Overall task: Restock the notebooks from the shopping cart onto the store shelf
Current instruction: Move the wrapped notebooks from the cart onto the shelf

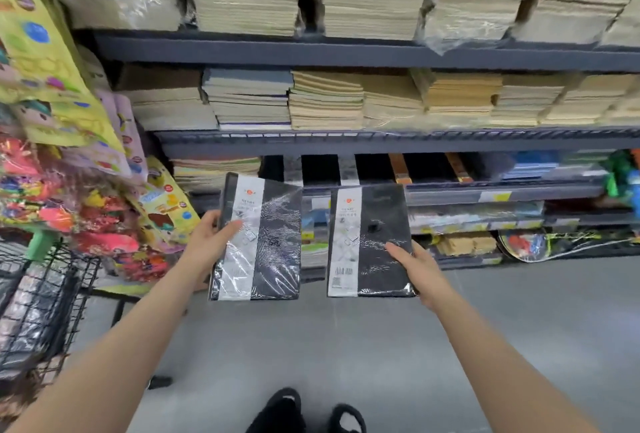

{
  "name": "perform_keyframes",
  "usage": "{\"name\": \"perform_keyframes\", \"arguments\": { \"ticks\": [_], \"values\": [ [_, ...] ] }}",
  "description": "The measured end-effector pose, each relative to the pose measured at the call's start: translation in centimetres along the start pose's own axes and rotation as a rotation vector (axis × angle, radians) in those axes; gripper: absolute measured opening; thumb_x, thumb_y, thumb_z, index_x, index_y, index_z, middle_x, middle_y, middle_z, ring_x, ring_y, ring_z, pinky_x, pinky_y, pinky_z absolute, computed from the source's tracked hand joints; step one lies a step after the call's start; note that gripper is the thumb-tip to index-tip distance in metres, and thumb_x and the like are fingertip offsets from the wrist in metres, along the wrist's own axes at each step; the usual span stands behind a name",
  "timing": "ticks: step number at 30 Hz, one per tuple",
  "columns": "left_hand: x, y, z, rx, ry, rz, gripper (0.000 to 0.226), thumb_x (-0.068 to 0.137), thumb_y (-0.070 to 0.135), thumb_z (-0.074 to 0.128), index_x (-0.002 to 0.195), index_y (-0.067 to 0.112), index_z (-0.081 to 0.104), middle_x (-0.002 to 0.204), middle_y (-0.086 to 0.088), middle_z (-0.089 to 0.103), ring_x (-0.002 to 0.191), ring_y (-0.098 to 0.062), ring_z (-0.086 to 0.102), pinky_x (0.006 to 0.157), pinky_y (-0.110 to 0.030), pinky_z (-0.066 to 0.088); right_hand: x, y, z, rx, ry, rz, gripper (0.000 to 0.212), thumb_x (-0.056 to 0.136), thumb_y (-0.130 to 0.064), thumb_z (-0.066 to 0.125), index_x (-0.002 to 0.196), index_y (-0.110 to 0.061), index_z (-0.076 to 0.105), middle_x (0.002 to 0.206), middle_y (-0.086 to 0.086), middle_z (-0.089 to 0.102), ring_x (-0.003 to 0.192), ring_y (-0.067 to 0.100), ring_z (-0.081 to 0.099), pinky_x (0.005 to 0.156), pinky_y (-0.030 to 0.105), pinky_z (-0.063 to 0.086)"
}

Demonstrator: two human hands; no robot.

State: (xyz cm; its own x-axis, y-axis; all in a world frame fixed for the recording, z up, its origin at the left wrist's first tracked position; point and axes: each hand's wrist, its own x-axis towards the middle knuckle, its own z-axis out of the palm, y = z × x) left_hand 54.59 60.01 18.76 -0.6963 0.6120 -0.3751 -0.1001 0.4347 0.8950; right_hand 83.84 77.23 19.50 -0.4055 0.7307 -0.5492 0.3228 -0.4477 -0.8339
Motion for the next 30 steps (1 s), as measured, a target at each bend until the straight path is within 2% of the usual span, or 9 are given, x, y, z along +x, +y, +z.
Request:
{"name": "perform_keyframes", "arguments": {
  "ticks": [3,6,9,13,16,20,25,27,30],
  "values": [
    [1.4,-1.6,0.0,-0.019,0.037,0.032,0.035,0.082,0.044,0.065,0.107,0.024,0.050,0.118,0.001,0.059,0.102,-0.020,0.058,0.091,-0.037,0.046,4.4,0.3,1.0,0.009,-0.081,-0.017,0.042,0.075,-0.040,0.071,0.113,-0.024,0.061,0.113,0.000,0.068,0.100,0.018,0.067,0.094,0.040,0.051],
    [3.3,-3.2,0.4,-0.011,0.080,0.077,0.020,0.088,0.036,0.060,0.100,0.030,0.046,0.111,0.013,0.051,0.106,-0.014,0.046,0.096,-0.034,0.035,9.0,1.2,2.5,0.012,-0.133,-0.035,0.047,0.075,-0.043,0.071,0.116,-0.024,0.058,0.118,0.000,0.065,0.102,0.016,0.064,0.089,0.037,0.051],
    [5.6,-5.5,1.0,-0.027,0.156,0.120,0.043,0.086,0.039,0.061,0.122,0.019,0.047,0.126,0.003,0.052,0.105,-0.016,0.049,0.097,-0.037,0.038,13.3,2.1,3.9,0.016,-0.155,-0.073,0.071,0.065,-0.054,0.075,0.123,-0.021,0.053,0.123,-0.002,0.062,0.109,0.017,0.060,0.096,0.039,0.046],
    [9.9,-8.5,0.6,-0.109,0.185,0.233,0.088,0.056,0.072,0.068,0.127,0.025,0.047,0.131,-0.004,0.056,0.115,-0.024,0.055,0.103,-0.051,0.040,18.7,1.7,5.5,0.075,-0.195,-0.170,0.039,0.075,-0.045,0.071,0.104,-0.023,0.054,0.102,-0.008,0.064,0.095,0.013,0.060,0.093,0.035,0.044],
    [13.5,-10.5,0.4,-0.179,0.210,0.360,0.090,0.053,0.070,0.072,0.125,0.021,0.049,0.128,-0.006,0.059,0.115,-0.027,0.057,0.103,-0.053,0.040,22.4,0.9,6.9,0.049,-0.221,-0.309,0.093,0.056,-0.059,0.079,0.132,-0.018,0.045,0.134,-0.001,0.054,0.118,0.020,0.054,0.107,0.045,0.037],
    [14.6,-10.6,1.5,-0.304,0.245,0.476,0.061,0.079,0.038,0.069,0.129,0.012,0.047,0.120,-0.002,0.062,0.105,-0.019,0.062,0.098,-0.043,0.045,24.0,-0.2,8.7,-0.011,-0.228,-0.406,0.096,0.071,-0.051,0.070,0.145,-0.012,0.024,0.149,0.003,0.033,0.135,0.023,0.034,0.112,0.043,0.024],
    [15.8,-11.6,1.6,-0.355,0.264,0.580,0.020,0.090,0.018,0.058,0.109,0.017,0.056,0.090,0.005,0.072,0.074,-0.007,0.069,0.066,-0.025,0.056,23.5,-0.6,7.9,-0.035,-0.202,-0.433,0.082,0.076,-0.061,0.059,0.143,-0.023,0.031,0.153,-0.002,0.025,0.134,0.023,0.033,0.082,0.038,0.051],
    [15.7,-11.7,1.5,-0.363,0.273,0.597,0.011,0.090,0.016,0.056,0.097,0.024,0.057,0.078,0.009,0.074,0.069,-0.005,0.069,0.060,-0.023,0.056,22.1,-0.2,7.2,-0.181,-0.127,-0.521,0.086,0.074,-0.065,0.058,0.144,-0.027,0.024,0.146,-0.002,0.035,0.112,0.023,0.056,0.055,0.030,0.054],
    [15.3,-11.2,1.4,-0.362,0.291,0.620,0.012,0.090,0.015,0.056,0.095,0.026,0.057,0.076,0.012,0.074,0.068,-0.004,0.069,0.060,-0.021,0.055,20.6,1.2,6.0,-0.531,-0.004,-0.756,0.085,0.069,-0.059,0.068,0.140,-0.033,0.029,0.120,-0.007,0.041,0.071,0.020,0.064,0.053,0.023,0.052]
  ]
}}
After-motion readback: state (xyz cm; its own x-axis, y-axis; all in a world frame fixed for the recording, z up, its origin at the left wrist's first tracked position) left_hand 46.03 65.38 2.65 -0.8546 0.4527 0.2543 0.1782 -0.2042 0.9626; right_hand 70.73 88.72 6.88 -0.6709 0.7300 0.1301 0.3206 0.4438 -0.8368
